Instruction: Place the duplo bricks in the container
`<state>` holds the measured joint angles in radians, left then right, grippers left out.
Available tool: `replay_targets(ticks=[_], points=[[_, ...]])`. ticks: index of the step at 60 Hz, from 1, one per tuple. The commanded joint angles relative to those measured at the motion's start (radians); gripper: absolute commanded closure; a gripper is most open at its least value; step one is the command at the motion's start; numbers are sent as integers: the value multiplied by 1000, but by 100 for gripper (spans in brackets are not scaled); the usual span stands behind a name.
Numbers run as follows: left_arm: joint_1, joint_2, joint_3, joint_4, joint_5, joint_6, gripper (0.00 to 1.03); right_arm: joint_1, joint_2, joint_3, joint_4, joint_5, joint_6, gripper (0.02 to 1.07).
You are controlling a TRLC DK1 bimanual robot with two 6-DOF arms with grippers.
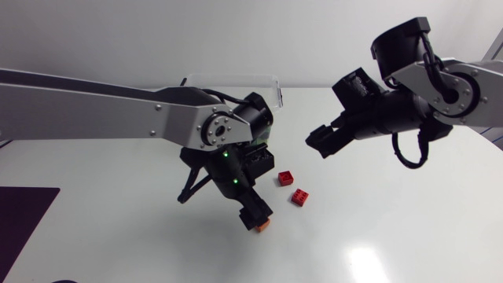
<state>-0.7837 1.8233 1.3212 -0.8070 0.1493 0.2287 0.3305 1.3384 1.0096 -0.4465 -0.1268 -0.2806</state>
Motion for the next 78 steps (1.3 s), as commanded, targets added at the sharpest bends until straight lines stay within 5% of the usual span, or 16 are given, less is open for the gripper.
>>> replay_targets(ticks=[1, 37, 51, 78], points=[[-26, 53, 46, -23, 1, -38, 11, -7, -48, -72, -18, 3, -31, 7], [-34, 254, 158, -44, -59, -106, 21, 28, -91, -305, 22, 3, -74, 7], [-32, 278, 159, -24, -60, -104, 59, 54, 1, -336, 80, -4, -115, 7], [-12, 205, 73, -14, -60, -63, 68, 56, 280, -232, 186, -11, -206, 7]])
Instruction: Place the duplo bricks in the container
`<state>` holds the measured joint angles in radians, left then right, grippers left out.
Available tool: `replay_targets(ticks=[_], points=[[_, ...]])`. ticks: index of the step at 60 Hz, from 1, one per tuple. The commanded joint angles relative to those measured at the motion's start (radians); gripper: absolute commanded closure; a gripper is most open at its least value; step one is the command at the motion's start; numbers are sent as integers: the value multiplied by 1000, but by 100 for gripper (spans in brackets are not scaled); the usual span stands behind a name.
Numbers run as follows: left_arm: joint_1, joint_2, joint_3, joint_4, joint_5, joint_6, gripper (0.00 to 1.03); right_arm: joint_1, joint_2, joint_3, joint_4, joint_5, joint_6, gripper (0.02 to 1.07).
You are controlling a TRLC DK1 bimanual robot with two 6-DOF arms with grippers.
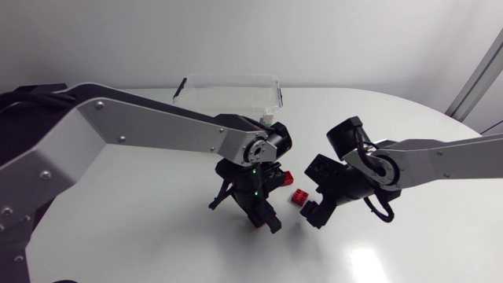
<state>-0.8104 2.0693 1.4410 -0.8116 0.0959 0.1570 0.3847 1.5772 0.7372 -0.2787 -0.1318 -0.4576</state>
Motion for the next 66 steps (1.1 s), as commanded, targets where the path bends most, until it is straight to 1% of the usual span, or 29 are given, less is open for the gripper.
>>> replay_targets(ticks=[1, 6, 14, 18, 20, 26, 30, 34, 36, 38, 39, 50, 55, 66], points=[[19, -55, -51, -9, -7, 12, 68, 2, 46, 45, 21, -6, -30, 7], [34, -104, -67, -14, -7, 24, 68, 0, 70, 73, 22, -8, -36, 7], [85, -190, -79, -26, -5, 42, 68, -9, 124, 117, 22, -8, -46, 8], [116, -241, -80, -29, -7, 56, 68, -13, 159, 136, 22, -9, -55, 13], [123, -259, -79, -29, -7, 58, 68, -15, 167, 140, 22, -11, -56, 14], [157, -314, -65, -29, -5, 65, 68, -17, 193, 149, 22, -25, -58, 24], [182, -351, -50, -27, -7, 70, 68, -17, 204, 153, 21, -29, -58, 33], [198, -377, -31, -23, -7, 76, 68, -17, 210, 154, 19, -35, -58, 46], [218, -397, -13, -12, -7, 78, 68, -17, 210, 153, 19, -42, -58, 61], [226, -406, -2, -1, -5, 78, 68, -17, 210, 156, 13, -51, -56, 69], [232, -410, 2, 3, -7, 78, 68, -17, 210, 157, 10, -52, -56, 71], [278, -425, 47, 86, -5, 72, 68, -24, 172, 151, -11, -60, -56, 72], [303, -423, 58, 161, -4, 64, 68, -29, 109, 153, -51, -77, -52, 73], [352, -388, 93, 264, -1, 47, 67, -29, -8, 182, -131, -86, -33, 73]])
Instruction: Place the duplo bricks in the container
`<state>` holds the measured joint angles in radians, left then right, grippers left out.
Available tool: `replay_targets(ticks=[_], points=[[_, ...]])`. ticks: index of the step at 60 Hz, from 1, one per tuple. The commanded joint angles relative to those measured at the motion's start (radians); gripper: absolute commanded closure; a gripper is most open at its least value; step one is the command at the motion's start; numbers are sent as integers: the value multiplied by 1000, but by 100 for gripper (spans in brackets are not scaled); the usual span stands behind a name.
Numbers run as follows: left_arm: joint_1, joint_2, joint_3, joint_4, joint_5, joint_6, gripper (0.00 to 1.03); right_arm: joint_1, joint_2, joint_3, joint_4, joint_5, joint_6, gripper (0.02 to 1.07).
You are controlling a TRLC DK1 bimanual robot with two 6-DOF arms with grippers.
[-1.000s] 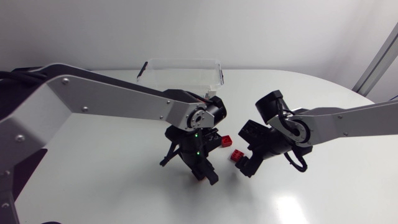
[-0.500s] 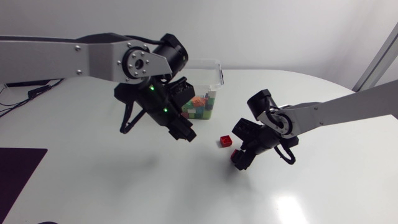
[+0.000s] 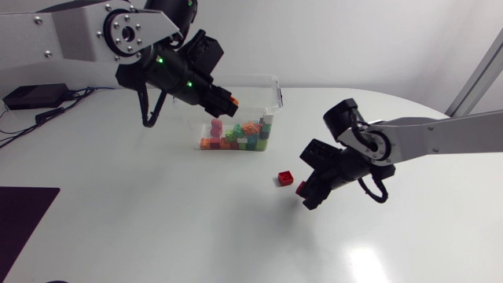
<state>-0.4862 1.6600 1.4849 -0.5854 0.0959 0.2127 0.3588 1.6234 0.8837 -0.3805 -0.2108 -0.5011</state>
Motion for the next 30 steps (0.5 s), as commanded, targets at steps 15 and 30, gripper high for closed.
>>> replay_targets(ticks=[15, 30], points=[[124, 136, 118, 162, 1, -36, 65, 34, -140, 115, -92, -24, 64, 73], [187, 264, 170, 280, -1, -55, 59, 78, -135, 268, -101, -30, 142, 73]])
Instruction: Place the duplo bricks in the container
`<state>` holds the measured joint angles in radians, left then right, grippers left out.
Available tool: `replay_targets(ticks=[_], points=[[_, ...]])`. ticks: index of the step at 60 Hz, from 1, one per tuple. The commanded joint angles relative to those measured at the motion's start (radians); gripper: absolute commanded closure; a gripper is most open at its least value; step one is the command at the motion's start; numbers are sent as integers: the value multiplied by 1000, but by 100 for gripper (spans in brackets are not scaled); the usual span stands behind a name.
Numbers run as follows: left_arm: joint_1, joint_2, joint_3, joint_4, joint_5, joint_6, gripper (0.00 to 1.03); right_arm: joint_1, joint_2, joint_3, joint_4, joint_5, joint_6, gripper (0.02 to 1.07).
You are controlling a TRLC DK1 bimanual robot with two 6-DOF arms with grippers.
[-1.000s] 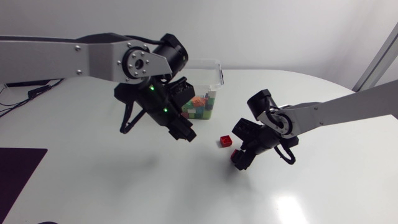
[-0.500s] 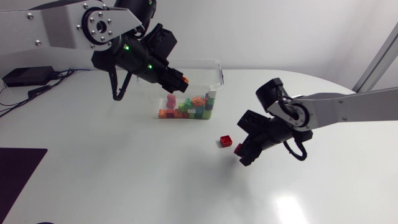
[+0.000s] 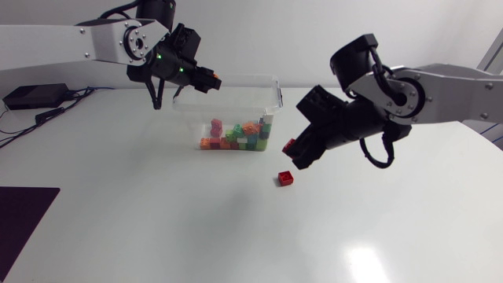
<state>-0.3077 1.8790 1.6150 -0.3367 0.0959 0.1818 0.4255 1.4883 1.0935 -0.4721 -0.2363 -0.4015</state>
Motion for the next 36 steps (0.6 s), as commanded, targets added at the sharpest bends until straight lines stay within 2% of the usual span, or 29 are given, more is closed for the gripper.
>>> replay_targets(ticks=[1, 3, 8, 12, 23, 36], points=[[15, 49, 42, 44, -1, -28, 56, 12, 6, 72, -10, -5, 47, 73], [18, 57, 45, 54, -4, -31, 49, 15, 15, 97, -8, -5, 55, 73], [25, 69, 45, 87, -19, -31, 21, 16, 46, 161, -5, -6, 75, 73], [28, 68, 37, 100, -35, -25, 6, 16, 72, 209, -2, -11, 86, 73], [51, -34, -63, 179, -38, -24, 5, 16, 176, 345, 15, -17, 107, 73], [74, -268, -257, 186, -36, 7, 5, 15, 323, 496, 64, -18, 132, 73]])
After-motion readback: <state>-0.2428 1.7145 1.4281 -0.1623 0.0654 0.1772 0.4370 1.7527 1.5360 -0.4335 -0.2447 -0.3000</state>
